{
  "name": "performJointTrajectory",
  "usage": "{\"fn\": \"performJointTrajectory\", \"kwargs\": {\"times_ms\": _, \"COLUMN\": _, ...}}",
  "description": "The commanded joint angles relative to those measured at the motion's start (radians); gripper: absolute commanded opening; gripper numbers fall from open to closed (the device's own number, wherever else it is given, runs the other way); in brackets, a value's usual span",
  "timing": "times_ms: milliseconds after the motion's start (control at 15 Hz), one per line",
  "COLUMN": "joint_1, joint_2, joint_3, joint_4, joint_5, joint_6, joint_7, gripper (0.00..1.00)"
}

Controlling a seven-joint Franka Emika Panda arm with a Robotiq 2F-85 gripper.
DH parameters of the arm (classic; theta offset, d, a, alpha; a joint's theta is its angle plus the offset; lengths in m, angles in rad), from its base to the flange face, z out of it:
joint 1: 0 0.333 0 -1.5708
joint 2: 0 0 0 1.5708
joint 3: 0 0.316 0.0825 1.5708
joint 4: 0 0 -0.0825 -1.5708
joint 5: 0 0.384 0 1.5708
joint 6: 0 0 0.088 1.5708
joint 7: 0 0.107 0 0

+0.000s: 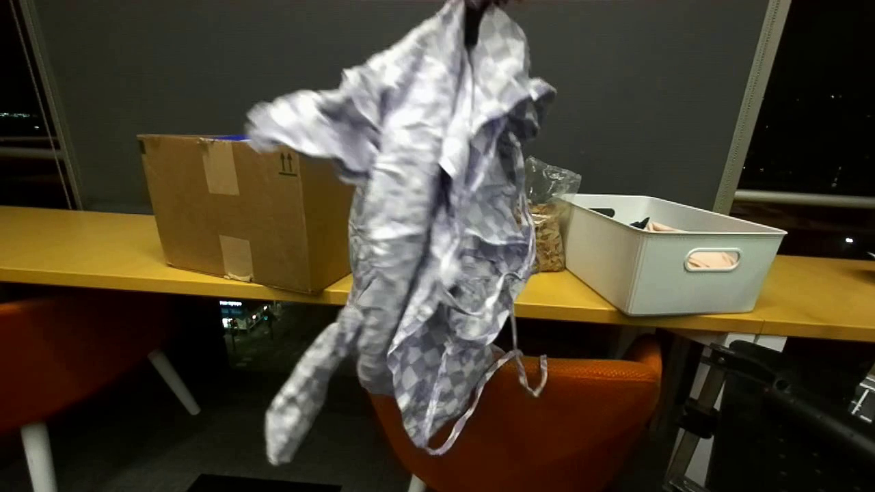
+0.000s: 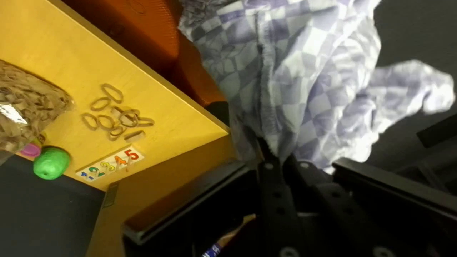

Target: Pick up all the items from the white basket and put them on the backrest of the orange chair

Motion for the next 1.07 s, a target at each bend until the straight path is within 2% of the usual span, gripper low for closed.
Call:
{"fn": "performJointTrajectory", "kwargs": {"times_ms": 0, "joint_1": -0.115, "joint_2": 0.089, "joint_3": 0.016, "joint_4": 0.03, "joint_5": -0.12, "joint_6": 0.049, "joint_7": 0.037, "gripper": 0.01}}
{"fn": "performJointTrajectory", "kwargs": {"times_ms": 200, "joint_1": -0.18, "joint_2": 0.144, "joint_3": -0.011, "joint_4": 0.051, "joint_5": -0.364, "joint_6": 0.103, "joint_7": 0.162, "gripper": 0.01}}
{"fn": "performJointTrajectory", "kwargs": {"times_ms": 400, "joint_1": -0.192, "joint_2": 0.187, "joint_3": -0.033, "joint_4": 0.08, "joint_5": -0.551, "joint_6": 0.09, "joint_7": 0.284, "gripper": 0.01}}
{"fn": "performJointTrajectory", "kwargs": {"times_ms": 533, "joint_1": -0.18, "joint_2": 0.213, "joint_3": -0.037, "joint_4": 0.087, "joint_5": -0.621, "joint_6": 0.075, "joint_7": 0.347, "gripper": 0.01}}
{"fn": "performJointTrajectory", "kwargs": {"times_ms": 733, "joint_1": -0.154, "joint_2": 0.247, "joint_3": -0.028, "joint_4": 0.077, "joint_5": -0.663, "joint_6": 0.06, "joint_7": 0.404, "gripper": 0.01}}
{"fn": "performJointTrajectory", "kwargs": {"times_ms": 1000, "joint_1": -0.135, "joint_2": 0.289, "joint_3": -0.055, "joint_4": 0.084, "joint_5": -0.818, "joint_6": 0.009, "joint_7": 0.503, "gripper": 0.01}}
